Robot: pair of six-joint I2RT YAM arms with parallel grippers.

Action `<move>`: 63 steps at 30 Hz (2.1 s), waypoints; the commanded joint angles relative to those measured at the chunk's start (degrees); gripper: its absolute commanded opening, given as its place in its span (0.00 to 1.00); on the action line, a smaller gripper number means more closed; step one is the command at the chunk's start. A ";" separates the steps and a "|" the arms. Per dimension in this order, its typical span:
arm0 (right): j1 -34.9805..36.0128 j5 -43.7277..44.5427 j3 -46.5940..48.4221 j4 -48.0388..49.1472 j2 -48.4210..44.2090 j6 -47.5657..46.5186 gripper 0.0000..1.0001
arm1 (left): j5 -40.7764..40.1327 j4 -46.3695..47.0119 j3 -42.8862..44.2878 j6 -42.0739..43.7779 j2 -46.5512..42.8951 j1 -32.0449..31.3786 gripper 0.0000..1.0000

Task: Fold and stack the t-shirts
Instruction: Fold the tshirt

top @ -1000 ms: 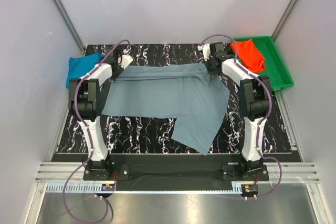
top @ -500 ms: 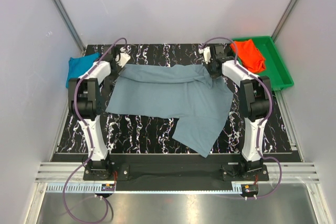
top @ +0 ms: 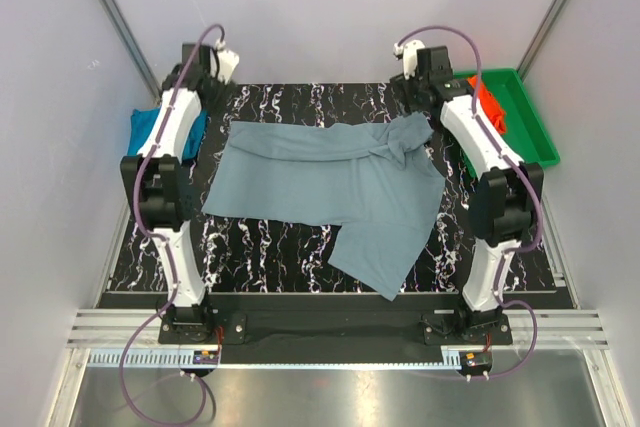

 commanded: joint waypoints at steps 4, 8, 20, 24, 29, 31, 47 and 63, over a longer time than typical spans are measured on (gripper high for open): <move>-0.76 -3.19 10.54 -5.22 9.81 2.78 0.71 | 6.21 -8.97 22.35 -6.64 13.17 -1.40 0.69; -0.84 -2.57 17.92 -9.79 16.93 0.85 0.68 | 6.47 -4.59 20.80 -7.09 14.76 -1.84 0.59; -0.84 -3.35 23.30 -13.67 20.28 -0.03 0.69 | 11.21 -6.86 21.24 -10.16 18.72 -2.63 0.46; -0.93 -4.50 21.63 -13.58 21.33 -0.12 0.69 | 13.86 -10.64 19.49 -11.49 18.63 -3.94 0.57; -0.93 -7.83 25.58 -15.43 25.38 1.20 0.69 | 17.98 -13.46 17.03 -13.33 18.37 -4.65 0.61; -0.84 -8.02 26.89 -15.69 26.69 1.38 0.69 | 18.60 -13.63 17.63 -14.03 19.24 -4.65 0.62; -0.84 -9.07 26.81 -15.95 28.63 1.64 0.69 | 13.17 -8.45 21.77 -16.15 22.15 -4.21 0.62; -0.67 -9.25 27.78 -16.22 29.87 2.08 0.69 | 13.33 -8.71 22.38 -17.11 25.31 -2.81 0.52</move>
